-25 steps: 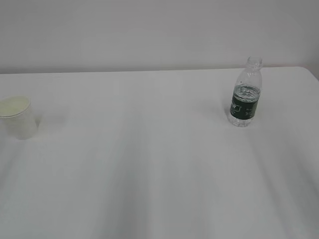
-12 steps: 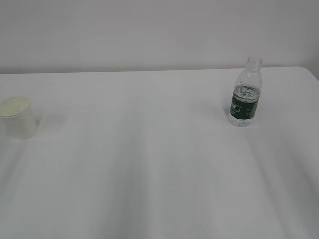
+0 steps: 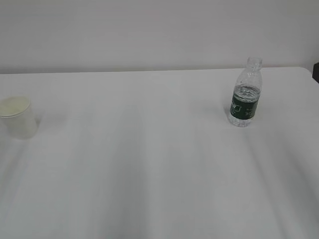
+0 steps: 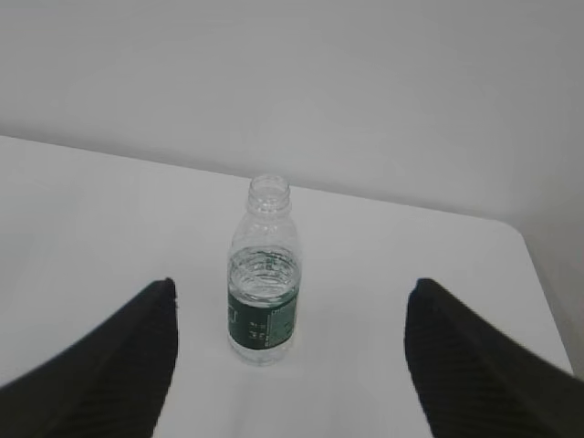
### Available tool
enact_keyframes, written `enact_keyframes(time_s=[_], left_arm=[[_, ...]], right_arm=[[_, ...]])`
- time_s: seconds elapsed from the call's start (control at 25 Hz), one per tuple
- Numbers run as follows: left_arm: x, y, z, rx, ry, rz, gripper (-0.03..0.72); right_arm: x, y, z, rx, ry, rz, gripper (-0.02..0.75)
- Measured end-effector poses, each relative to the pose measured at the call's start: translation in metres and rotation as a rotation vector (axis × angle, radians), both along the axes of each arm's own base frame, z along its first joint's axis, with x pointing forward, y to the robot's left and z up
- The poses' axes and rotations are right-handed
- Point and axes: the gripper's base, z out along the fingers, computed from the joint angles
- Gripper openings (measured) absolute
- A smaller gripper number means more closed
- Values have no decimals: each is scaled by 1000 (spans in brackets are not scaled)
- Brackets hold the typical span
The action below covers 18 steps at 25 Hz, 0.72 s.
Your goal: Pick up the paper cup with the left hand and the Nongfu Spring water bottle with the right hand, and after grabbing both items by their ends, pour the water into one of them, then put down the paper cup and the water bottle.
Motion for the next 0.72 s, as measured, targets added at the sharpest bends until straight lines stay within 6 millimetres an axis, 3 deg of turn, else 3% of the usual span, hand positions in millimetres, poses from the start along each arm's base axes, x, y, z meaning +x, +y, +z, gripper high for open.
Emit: enact_keyframes(time_s=[0.32,0.72], left_arm=[[-2,0,-30,3,-82,1,558],[-9,1,-44,-10,-189,13,557]], right_arm=[[6,1,-4,-9,-22,6,590],[-2,0,-27,18,-53,6,590]])
